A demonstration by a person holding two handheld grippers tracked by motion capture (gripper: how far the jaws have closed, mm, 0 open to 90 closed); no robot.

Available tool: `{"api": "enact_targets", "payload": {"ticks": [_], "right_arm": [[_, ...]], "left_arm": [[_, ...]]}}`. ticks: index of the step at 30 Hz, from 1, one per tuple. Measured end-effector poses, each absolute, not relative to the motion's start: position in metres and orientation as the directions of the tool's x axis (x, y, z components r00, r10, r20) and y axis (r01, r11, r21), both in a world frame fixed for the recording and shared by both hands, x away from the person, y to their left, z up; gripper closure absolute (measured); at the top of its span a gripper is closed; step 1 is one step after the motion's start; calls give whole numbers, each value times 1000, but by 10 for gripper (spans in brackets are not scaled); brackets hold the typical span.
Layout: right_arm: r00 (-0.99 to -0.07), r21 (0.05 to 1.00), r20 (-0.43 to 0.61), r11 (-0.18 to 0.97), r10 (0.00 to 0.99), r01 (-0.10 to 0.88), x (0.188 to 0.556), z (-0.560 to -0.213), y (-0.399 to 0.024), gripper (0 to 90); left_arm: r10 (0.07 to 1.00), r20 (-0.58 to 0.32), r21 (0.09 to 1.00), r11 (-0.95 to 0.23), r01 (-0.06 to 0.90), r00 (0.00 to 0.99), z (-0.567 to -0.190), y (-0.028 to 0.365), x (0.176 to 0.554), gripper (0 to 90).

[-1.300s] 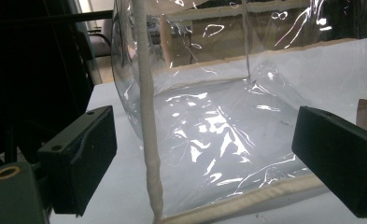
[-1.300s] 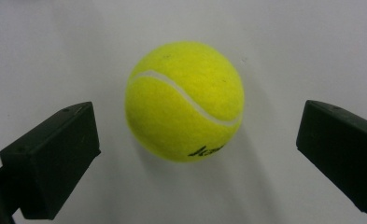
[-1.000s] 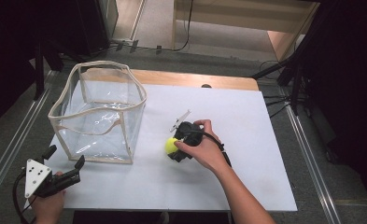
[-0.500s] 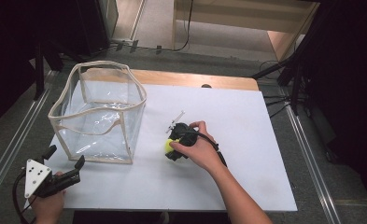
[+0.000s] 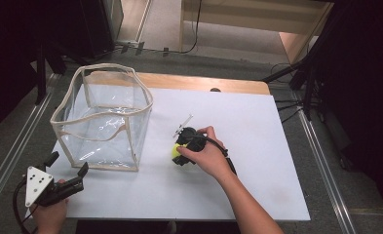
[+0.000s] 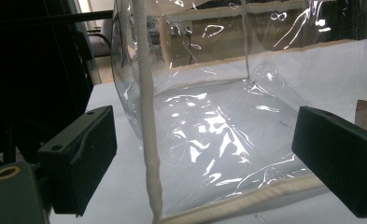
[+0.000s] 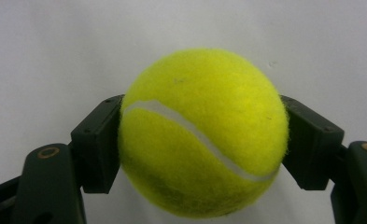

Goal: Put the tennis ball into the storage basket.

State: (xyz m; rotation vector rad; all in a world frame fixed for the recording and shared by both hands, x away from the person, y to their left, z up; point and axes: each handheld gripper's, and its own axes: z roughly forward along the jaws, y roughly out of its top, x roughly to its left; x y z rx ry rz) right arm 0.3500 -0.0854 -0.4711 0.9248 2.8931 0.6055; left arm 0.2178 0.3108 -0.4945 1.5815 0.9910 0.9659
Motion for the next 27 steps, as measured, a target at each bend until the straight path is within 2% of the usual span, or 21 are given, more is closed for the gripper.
{"api": "enact_targets", "payload": {"ticks": [27], "right_arm": [[-868,389,64,788,493,476,361,-431,-59,232]], "left_arm": [[932,101,978,-157,136,347,-494,312,218,69]]}}
